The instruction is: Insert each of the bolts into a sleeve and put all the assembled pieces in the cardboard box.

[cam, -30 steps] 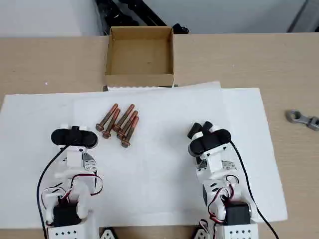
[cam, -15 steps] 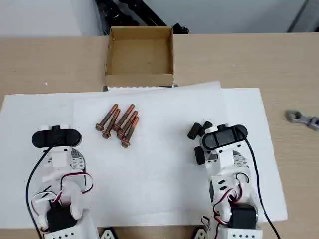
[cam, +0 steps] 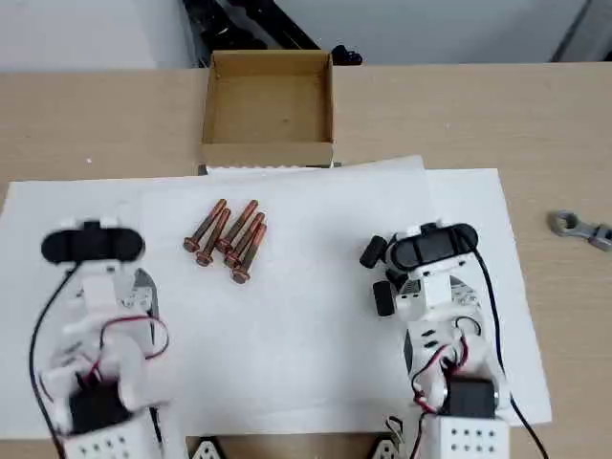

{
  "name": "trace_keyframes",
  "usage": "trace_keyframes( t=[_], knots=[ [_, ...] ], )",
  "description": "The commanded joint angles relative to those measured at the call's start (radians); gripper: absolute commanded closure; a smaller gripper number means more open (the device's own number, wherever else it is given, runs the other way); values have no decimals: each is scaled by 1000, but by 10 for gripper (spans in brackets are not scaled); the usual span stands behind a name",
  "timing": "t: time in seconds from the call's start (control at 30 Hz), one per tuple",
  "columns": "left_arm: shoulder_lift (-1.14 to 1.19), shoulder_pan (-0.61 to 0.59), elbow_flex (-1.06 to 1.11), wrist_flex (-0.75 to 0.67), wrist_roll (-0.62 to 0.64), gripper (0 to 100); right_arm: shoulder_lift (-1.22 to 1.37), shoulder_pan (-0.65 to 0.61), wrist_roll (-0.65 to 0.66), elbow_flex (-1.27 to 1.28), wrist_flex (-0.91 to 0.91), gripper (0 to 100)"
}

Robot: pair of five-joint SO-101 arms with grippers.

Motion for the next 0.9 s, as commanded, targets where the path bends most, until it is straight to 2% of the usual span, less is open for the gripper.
trace_keyframes(
  t=[0.0, 0.2, 0.33, 0.47, 0.67, 0.87],
  knots=[
    [362, 44, -266, 35, -46, 874, 186, 4, 25, -164, -15, 895],
    [898, 160, -722, 183, -117, 874, 585, 2, 26, -385, -15, 891],
    [1188, 170, -961, 195, -195, 874, 823, -2, 63, -526, -4, 891],
    [1453, 196, -1144, 302, -269, 874, 972, -56, 68, -632, 44, 891],
    [1585, 250, -1231, 305, -273, 873, 934, -124, 63, -678, 50, 894],
    [1653, 264, -1245, 250, -275, 862, 924, -125, 63, -677, 50, 894]
  ],
)
